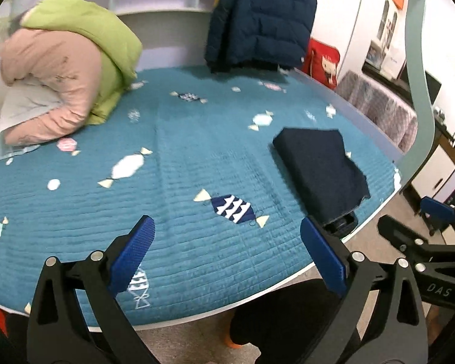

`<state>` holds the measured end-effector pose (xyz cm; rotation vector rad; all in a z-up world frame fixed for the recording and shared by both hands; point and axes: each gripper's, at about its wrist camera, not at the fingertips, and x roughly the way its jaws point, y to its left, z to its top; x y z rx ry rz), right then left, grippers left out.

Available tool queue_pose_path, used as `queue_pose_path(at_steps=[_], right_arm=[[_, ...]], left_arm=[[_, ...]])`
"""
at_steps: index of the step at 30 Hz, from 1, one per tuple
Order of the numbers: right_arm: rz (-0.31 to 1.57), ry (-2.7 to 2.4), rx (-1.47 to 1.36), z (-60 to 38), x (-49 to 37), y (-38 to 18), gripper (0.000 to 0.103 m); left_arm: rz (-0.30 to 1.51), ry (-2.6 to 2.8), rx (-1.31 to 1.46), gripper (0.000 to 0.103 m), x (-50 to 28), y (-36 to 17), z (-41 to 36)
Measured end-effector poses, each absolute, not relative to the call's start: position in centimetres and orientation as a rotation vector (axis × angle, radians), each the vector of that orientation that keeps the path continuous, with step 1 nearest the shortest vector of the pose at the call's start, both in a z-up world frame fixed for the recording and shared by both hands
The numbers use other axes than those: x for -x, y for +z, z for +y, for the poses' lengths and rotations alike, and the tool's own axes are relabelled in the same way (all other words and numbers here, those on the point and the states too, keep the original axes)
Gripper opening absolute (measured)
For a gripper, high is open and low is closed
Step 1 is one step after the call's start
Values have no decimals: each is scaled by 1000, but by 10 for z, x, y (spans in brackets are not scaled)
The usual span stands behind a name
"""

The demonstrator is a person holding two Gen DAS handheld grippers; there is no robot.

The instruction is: Fold large clothes

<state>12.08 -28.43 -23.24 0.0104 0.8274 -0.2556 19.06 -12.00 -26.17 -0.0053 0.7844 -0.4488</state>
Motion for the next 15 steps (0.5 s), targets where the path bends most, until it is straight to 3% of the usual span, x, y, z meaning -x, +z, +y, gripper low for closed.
queue_pose_path(at_steps=[15], right_arm=[[675,-156,34,-216,-64,-167,96]], left_arm=[[604,-303,-4,98,-117,-182,-48]])
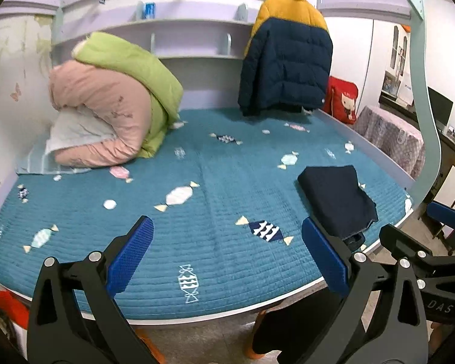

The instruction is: Fold large clothes

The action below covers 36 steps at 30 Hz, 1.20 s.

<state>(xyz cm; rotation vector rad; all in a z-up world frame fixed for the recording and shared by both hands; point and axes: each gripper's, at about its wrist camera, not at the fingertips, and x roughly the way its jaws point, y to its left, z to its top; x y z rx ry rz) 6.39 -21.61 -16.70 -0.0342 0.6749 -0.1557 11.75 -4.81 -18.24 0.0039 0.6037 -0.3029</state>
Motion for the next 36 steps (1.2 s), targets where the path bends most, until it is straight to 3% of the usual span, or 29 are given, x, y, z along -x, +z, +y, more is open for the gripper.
queue_pose_path(at_steps=[20,36], right_arm=[[394,-78,47,-185,1,-83,96],[332,-90,54,-182,9,-69,96]], left_arm=[[287,-197,6,98,-22,-74,-8],[249,-153,-6,98,-14,-54,-6]])
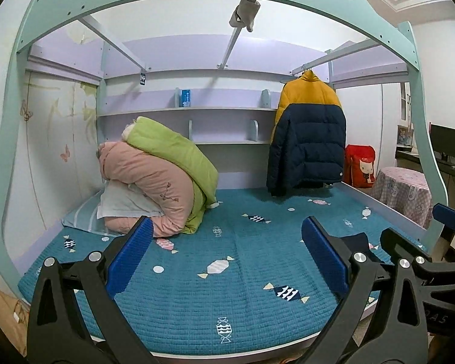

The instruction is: Fold large clothes

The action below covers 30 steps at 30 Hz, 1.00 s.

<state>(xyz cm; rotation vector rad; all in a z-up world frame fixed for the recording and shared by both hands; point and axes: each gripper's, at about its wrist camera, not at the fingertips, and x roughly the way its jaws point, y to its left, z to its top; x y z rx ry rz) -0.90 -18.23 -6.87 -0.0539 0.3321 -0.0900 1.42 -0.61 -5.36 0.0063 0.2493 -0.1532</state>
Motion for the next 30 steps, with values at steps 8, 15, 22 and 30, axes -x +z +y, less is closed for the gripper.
queue_pose_path(at_steps=[8,15,22,30], right_arm=[[336,-92,45,-185,9,-69,96],[347,-97,39,-185,8,-70,96],[355,-92,27,-187,5,-71,96],[363,-97,18,-188,2,-73,96]], left_arm=[[245,-152,-11,98,-17,-54,-9],[254,-155,-14,98,-21,-56,-10],[259,-155,-16,98,-23,-58,-10],[258,-155,-16,98,-22,-57,-12]])
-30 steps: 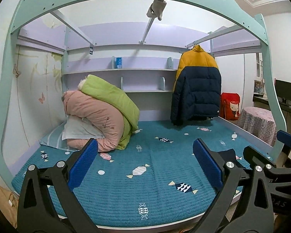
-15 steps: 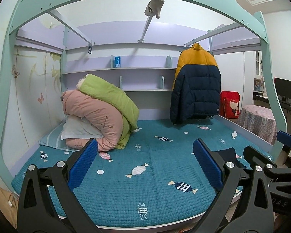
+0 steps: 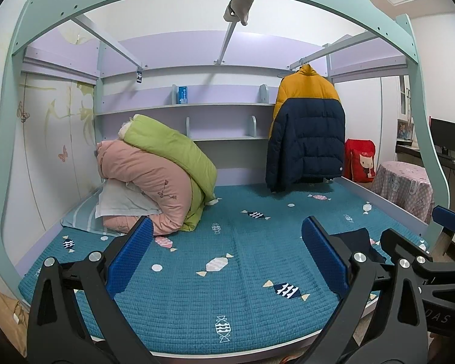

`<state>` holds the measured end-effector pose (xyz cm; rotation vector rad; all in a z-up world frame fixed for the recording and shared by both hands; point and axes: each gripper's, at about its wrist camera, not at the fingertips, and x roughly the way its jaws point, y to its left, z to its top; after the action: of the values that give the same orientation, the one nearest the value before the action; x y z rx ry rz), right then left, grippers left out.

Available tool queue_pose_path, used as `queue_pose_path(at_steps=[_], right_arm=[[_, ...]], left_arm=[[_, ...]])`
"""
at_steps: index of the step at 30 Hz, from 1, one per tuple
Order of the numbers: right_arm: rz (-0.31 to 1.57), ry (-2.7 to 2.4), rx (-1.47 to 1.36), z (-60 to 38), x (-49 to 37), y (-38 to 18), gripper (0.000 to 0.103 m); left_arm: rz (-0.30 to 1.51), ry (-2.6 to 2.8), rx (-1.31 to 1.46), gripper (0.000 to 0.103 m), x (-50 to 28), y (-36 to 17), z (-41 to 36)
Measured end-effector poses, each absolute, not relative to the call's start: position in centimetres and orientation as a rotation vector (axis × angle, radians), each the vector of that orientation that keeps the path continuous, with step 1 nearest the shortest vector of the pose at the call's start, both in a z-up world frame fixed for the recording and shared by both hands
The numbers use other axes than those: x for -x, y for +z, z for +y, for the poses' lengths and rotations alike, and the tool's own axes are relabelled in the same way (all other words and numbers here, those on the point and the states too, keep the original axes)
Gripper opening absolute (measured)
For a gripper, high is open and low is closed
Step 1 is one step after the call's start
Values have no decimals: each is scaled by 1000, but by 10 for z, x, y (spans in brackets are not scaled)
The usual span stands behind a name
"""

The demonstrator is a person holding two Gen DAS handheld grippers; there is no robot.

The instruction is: Fold large clothes

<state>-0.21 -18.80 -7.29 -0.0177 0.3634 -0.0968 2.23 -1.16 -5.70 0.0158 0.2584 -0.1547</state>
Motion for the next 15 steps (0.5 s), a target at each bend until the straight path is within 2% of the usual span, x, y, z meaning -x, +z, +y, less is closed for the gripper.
queue_pose_path(at_steps=[15], right_arm=[[370,-97,13,-189,2,-74,96]], left_arm=[[256,-157,-20,98,-25,-59,-11]])
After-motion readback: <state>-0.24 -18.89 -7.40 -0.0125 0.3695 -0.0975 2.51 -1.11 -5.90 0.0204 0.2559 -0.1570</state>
